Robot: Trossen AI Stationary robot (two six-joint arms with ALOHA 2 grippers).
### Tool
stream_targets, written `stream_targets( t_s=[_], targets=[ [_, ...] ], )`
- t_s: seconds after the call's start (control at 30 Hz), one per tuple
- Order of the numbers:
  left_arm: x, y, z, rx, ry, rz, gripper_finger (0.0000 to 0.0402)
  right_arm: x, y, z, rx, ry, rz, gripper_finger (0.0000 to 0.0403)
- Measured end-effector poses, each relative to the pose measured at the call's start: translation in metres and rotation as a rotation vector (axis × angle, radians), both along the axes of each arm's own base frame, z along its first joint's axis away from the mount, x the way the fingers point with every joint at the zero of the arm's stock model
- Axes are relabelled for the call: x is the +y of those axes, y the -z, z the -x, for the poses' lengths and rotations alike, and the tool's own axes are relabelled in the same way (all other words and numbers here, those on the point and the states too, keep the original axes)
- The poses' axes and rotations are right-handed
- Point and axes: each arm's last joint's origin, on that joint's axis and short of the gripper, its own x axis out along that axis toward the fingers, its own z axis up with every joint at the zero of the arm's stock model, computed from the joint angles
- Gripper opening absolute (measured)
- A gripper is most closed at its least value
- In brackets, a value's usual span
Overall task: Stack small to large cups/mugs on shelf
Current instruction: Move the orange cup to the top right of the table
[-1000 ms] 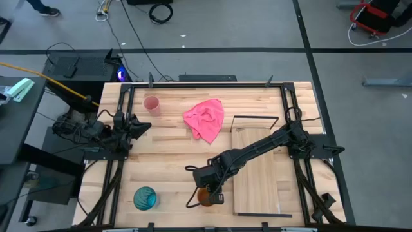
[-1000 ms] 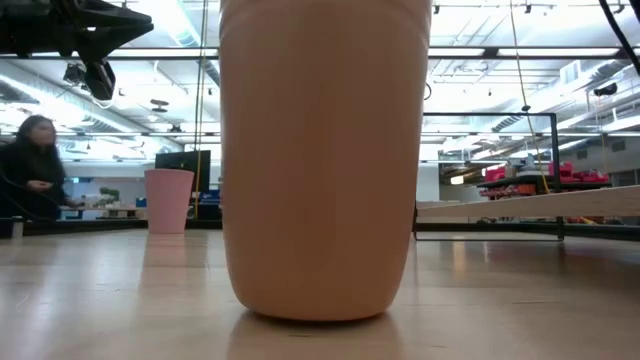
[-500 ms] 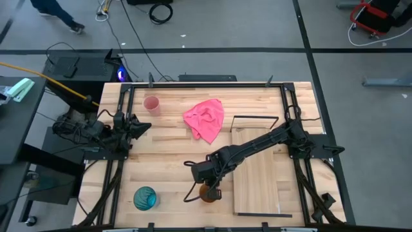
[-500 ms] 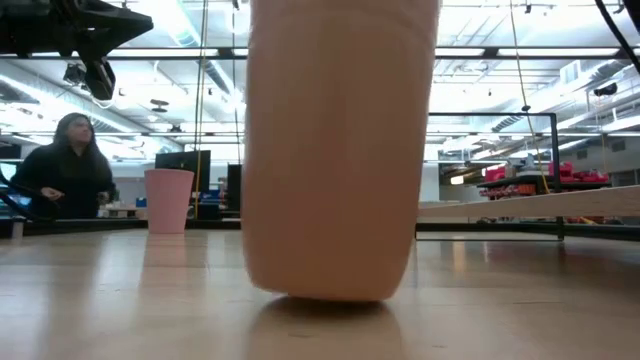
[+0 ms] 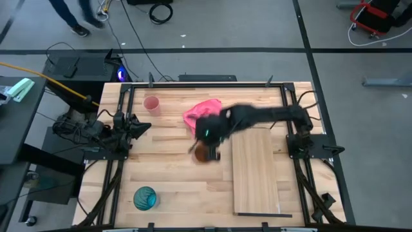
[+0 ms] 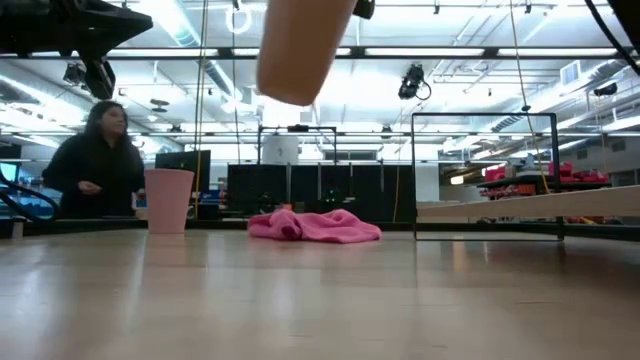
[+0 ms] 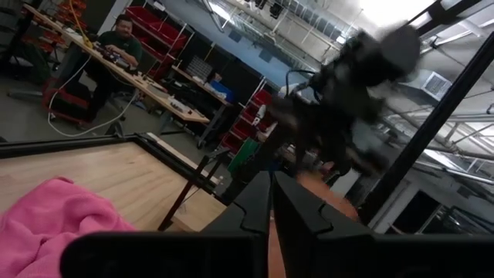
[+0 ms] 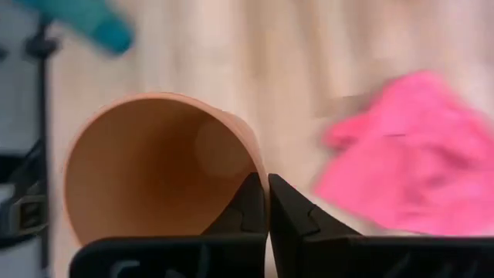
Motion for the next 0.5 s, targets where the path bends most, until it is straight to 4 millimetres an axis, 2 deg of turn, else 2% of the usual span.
stream_targets(
  t_s=[0.13, 0.23, 0.37, 0.5],
  targets=[
    [0.000, 0.000, 0.000, 0.000, 0.000, 0.000, 0.0027, -0.054, -0.026, 0.019, -0.025, 0.152, 0.047, 0.0003],
    [0.000, 0.000, 0.000, 0.001, 0.000, 0.000, 0.0026, -0.099, -0.043, 0.042, -0.037, 0.282, 0.054, 0.0003],
    [0.000, 0.000, 0.000, 0.001, 0.000, 0.000, 0.0020, -0.154, -0.056, 0.082, -0.006, 0.467, 0.057, 0.0003],
    [0.000, 0.000, 0.000, 0.001, 0.000, 0.000, 0.0020, -0.197, -0.063, 0.128, 0.041, 0.627, 0.026, 0.0003]
  ],
)
